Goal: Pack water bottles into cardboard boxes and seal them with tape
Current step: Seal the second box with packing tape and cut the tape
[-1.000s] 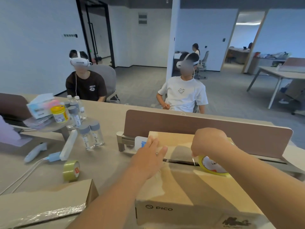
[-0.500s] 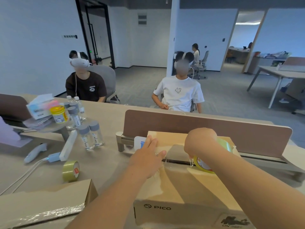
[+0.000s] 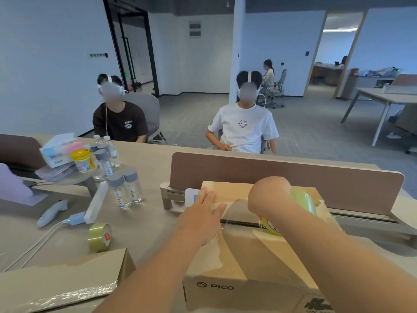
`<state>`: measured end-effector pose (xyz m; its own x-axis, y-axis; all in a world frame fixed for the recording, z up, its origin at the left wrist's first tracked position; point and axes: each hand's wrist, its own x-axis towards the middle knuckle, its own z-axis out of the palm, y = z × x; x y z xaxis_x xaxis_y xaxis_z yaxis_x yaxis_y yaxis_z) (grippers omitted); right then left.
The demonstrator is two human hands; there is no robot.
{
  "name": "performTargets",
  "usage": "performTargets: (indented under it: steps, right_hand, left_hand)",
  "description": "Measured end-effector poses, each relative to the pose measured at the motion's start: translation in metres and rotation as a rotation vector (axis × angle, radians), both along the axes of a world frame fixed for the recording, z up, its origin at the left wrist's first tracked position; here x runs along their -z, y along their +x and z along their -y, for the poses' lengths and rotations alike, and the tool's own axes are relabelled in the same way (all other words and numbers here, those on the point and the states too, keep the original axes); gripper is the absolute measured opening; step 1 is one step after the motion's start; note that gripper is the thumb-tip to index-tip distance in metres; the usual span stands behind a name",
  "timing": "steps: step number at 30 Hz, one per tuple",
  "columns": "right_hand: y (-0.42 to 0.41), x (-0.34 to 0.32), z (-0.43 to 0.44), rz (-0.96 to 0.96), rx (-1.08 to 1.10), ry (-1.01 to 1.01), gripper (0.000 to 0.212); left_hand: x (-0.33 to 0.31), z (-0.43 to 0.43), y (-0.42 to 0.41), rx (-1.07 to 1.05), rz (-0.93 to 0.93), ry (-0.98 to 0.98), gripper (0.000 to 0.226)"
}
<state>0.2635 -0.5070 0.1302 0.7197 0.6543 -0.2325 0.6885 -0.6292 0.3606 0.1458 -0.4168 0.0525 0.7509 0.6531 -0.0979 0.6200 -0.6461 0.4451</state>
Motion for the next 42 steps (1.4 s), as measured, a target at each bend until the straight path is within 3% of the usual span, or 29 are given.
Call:
performTargets:
  steps: [9, 13, 17, 22, 27, 30, 33, 37, 40, 42]
  right_hand:
    - [0.0, 0.005, -0.002, 0.031, -0.03, -0.022, 0.022]
    - [-0.001, 0.006, -0.004, 0.021, -0.014, -0.014, 0.022]
    - [-0.003, 0.005, -0.004, 0.015, -0.027, -0.023, 0.023]
    - [-0.002, 0.004, -0.004, 0.011, -0.038, -0.023, 0.02]
    - [-0.005, 0.004, -0.003, 0.005, -0.048, -0.037, 0.023]
    - [-0.007, 0.001, -0.002, 0.013, -0.066, -0.024, 0.023]
    - [-0.008, 0.0, -0.001, 0.005, -0.089, -0.025, 0.017]
    - [-0.009, 0.0, -0.001, -0.013, -0.09, -0.046, 0.012]
    - [-0.009, -0.002, 0.0, -0.063, -0.085, -0.049, 0.019]
    - [-0.008, -0.001, -0.002, -0.076, -0.047, 0.062, 0.025]
  left_hand:
    - [0.004, -0.004, 0.004, -0.001, -0.044, 0.036, 0.053]
    - [0.001, 0.001, 0.006, -0.039, -0.206, 0.273, 0.054]
    - [0.003, 0.011, 0.019, 0.142, -0.207, 0.488, 0.047]
    - [0.009, 0.01, 0.017, 0.168, -0.165, 0.372, 0.053]
    - [0.0, 0.015, 0.023, 0.136, -0.368, 0.261, 0.074]
    - [0.003, 0.021, 0.04, 0.088, -0.453, 0.263, 0.076]
    - [0.021, 0.033, 0.054, 0.022, -0.396, 0.319, 0.083]
    - [0.025, 0.039, 0.046, 0.055, -0.202, 0.251, 0.069]
    - [0.011, 0.046, 0.042, 0.094, -0.259, 0.251, 0.062]
    - [0.01, 0.047, 0.046, 0.106, -0.311, 0.25, 0.064]
